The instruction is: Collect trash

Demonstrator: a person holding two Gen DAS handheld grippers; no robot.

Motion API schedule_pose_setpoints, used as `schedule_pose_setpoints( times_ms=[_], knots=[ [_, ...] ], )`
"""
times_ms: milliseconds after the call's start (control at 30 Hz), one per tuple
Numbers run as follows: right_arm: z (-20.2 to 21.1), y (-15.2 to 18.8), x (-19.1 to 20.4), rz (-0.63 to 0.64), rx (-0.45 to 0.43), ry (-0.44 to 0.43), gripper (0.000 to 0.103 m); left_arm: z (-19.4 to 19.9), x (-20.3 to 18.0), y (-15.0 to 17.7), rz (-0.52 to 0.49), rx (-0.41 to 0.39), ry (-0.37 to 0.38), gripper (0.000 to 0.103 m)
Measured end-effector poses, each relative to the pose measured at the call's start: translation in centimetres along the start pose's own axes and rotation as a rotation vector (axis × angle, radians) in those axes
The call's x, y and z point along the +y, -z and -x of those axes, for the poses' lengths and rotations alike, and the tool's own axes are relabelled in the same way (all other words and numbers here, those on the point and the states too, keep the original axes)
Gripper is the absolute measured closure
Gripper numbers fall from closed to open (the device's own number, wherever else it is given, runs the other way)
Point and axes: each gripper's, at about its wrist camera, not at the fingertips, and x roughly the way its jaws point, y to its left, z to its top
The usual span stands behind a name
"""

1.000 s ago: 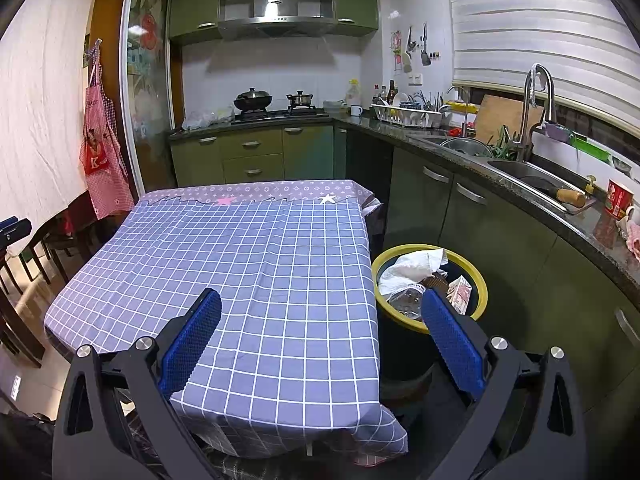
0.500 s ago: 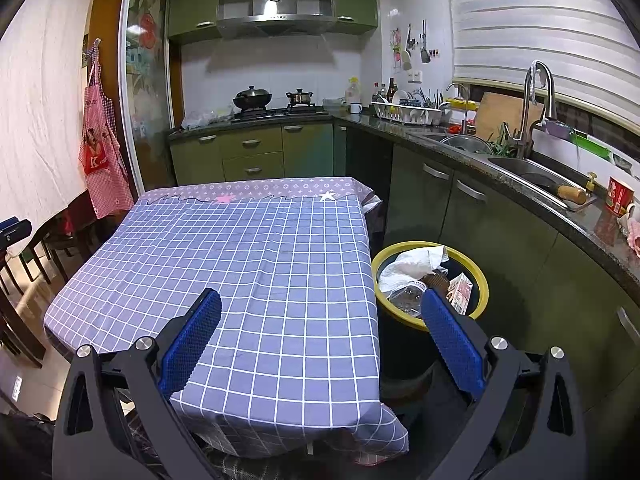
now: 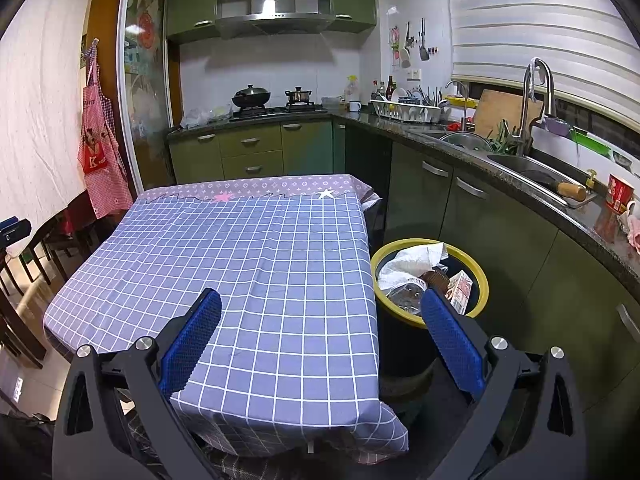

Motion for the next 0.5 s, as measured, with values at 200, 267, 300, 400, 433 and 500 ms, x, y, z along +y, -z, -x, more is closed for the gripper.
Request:
schedule_pose_setpoints(
  times_ms=[200, 267, 300, 400, 433, 500],
  knots=[
    [-0.04, 0.02, -0.04, -0.001, 0.002, 0.0, 0.005, -0.41, -0.27, -0.12, -0.001, 0.009, 0.002, 0.007],
    [-0.12, 0.22, -0.01, -0.002, 0.003, 0.0, 0.005, -0.46, -0.26, -0.1, 0.002, 0.011, 0.003, 0.007],
    [-0.16, 0.24, -0.06, -0.002, 0.004, 0.0, 0.005, -0.49, -0.24, -0.12, 0.002, 0.012, 0.005, 0.007],
    [-0.28, 0.28, -0.08, -0.004, 0.005, 0.0, 0.005, -0.62, -0.22, -0.16, 0.002, 0.014, 0.007, 0.007],
    [-0.33, 0.23, -0.16, -0.005, 0.006, 0.001, 0.005, -0.64, -0.19, -0.15, 0.003, 0.013, 0.007, 0.007],
    [-0.42, 0.37, -0.04, -0.005, 0.008, 0.001, 0.005, -0.64, -0.11, -0.14, 0.006, 0.006, 0.011, 0.007]
  ],
)
